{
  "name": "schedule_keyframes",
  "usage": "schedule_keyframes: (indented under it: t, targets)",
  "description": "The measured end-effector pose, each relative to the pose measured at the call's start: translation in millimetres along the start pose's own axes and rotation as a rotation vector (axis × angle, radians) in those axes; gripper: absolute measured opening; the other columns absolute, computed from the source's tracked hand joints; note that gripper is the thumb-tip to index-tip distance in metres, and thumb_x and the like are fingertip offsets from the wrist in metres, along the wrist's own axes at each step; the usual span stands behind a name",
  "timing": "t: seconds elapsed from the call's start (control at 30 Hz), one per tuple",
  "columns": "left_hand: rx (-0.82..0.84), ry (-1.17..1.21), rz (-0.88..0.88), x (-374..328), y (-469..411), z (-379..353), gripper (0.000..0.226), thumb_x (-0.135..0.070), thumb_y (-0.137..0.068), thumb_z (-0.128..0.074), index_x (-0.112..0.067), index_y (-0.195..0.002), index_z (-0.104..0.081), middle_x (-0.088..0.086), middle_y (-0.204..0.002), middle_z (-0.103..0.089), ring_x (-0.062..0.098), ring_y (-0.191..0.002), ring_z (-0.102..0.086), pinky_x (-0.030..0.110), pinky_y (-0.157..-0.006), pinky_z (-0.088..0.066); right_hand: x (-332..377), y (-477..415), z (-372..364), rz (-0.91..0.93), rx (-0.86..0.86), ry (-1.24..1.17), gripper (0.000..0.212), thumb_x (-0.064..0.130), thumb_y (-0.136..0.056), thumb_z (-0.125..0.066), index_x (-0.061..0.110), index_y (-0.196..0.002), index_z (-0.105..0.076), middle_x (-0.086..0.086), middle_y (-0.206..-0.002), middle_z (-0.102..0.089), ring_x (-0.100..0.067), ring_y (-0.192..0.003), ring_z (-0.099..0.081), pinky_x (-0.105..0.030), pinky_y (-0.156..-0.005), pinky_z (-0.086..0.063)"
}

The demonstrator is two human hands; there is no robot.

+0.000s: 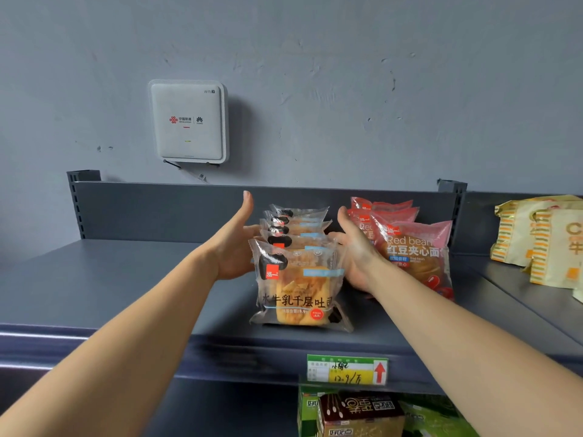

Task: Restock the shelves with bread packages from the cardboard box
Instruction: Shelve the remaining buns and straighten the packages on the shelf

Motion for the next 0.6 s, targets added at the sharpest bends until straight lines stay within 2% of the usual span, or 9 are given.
schedule_keyframes:
  t: [0.07, 0.13, 0.23, 0.3, 0.4, 0.43, 0.5, 0.53, 0.6]
  targets:
    - [0.131, -0.027, -0.021, 4, 7, -3, 0.094, -0.086, -0.066, -0.041, -0.010, -0.114, -0.068, 0.014, -0.124, -0.065, 0.034, -0.121, -0.057, 0.051, -0.112, -0.031, -1, 6, -3, 0.009, 0.053, 0.018, 0.082, 0.083, -0.075, -0.039, 0.012, -0.107, -0.065, -0.013, -0.115, -0.069, -0.029, -0.116, -0.060, -0.050, -0.111, -0.034]
    - [0.250, -0.104, -0.045, 10, 13, -3, 0.096, -0.083, -0.055, -0.061, -0.017, -0.124, -0.062, 0.010, -0.135, -0.058, 0.029, -0.130, -0.048, 0.051, -0.117, -0.022, -2, 10, -7, 0.018, 0.165, 0.025, 0.101, 0.091, -0.052, -0.053, 0.015, -0.118, -0.063, -0.011, -0.126, -0.064, -0.028, -0.127, -0.052, -0.054, -0.116, -0.023]
    - [0.410, -0.216, -0.081, 18, 23, -7, 0.102, -0.070, -0.051, -0.079, -0.022, -0.136, -0.049, 0.004, -0.140, -0.052, 0.023, -0.133, -0.041, 0.051, -0.117, -0.013, -2, 28, -22, 0.059, 0.449, 0.014, 0.111, 0.080, -0.046, -0.069, 0.017, -0.135, -0.052, -0.008, -0.137, -0.057, -0.025, -0.134, -0.046, -0.051, -0.118, -0.017]
    - [0.447, -0.271, -0.098, 20, 27, -10, 0.103, -0.061, -0.048, -0.086, -0.023, -0.136, -0.048, 0.003, -0.139, -0.053, 0.022, -0.132, -0.042, 0.049, -0.117, -0.014, -4, 40, -26, 0.066, 0.566, -0.002, 0.115, 0.074, -0.048, -0.074, 0.017, -0.143, -0.043, -0.007, -0.144, -0.050, -0.023, -0.138, -0.040, -0.049, -0.120, -0.012]
    - [0.501, -0.339, -0.114, 23, 32, -22, 0.112, -0.047, -0.051, -0.090, -0.011, -0.143, -0.037, 0.013, -0.143, -0.049, 0.024, -0.132, -0.046, 0.036, -0.112, -0.029, -9, 50, -24, 0.062, 0.622, 0.025, 0.120, 0.069, -0.047, -0.079, 0.019, -0.147, -0.035, -0.005, -0.149, -0.044, -0.022, -0.142, -0.033, -0.047, -0.121, -0.010]
    - [0.512, -0.375, -0.115, 25, 33, -26, 0.112, -0.043, -0.053, -0.090, -0.009, -0.144, -0.035, 0.013, -0.144, -0.048, 0.024, -0.133, -0.046, 0.033, -0.111, -0.031, -10, 53, -24, 0.068, 0.637, 0.068, 0.120, 0.065, -0.047, -0.082, 0.020, -0.147, -0.033, -0.005, -0.150, -0.043, -0.022, -0.142, -0.033, -0.045, -0.121, -0.012]
    - [0.522, -0.409, -0.106, 27, 33, -31, 0.110, -0.037, -0.054, -0.091, -0.011, -0.144, -0.034, 0.010, -0.142, -0.051, 0.024, -0.132, -0.047, 0.033, -0.111, -0.031, -11, 59, -28, 0.086, 0.650, 0.203, 0.115, 0.054, -0.044, -0.089, 0.030, -0.144, -0.037, -0.003, -0.145, -0.049, -0.020, -0.137, -0.041, -0.035, -0.115, -0.028]
    - [0.512, -0.417, -0.101, 28, 32, -31, 0.107, -0.035, -0.054, -0.091, -0.011, -0.143, -0.036, 0.007, -0.135, -0.058, 0.021, -0.127, -0.053, 0.031, -0.109, -0.034, -11, 61, -31, 0.087, 0.637, 0.267, 0.106, 0.045, -0.045, -0.091, 0.037, -0.137, -0.040, -0.003, -0.140, -0.054, -0.020, -0.132, -0.047, -0.030, -0.108, -0.036]
    - [0.483, -0.432, -0.119, 25, 33, -32, 0.087, -0.029, -0.055, -0.090, -0.010, -0.129, -0.047, -0.005, -0.102, -0.071, 0.011, -0.098, -0.065, 0.023, -0.093, -0.043, -9, 60, -36, 0.081, 0.551, 0.323, 0.084, 0.021, -0.056, -0.086, 0.048, -0.123, -0.043, -0.002, -0.130, -0.061, -0.019, -0.122, -0.055, -0.025, -0.095, -0.044]
Point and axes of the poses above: each hand's wrist, its own y-axis away from the middle knuckle, its own z-axis out of the back of the hand, x = y × z, the point moved 9 cm from there along -y, towards the middle knuckle
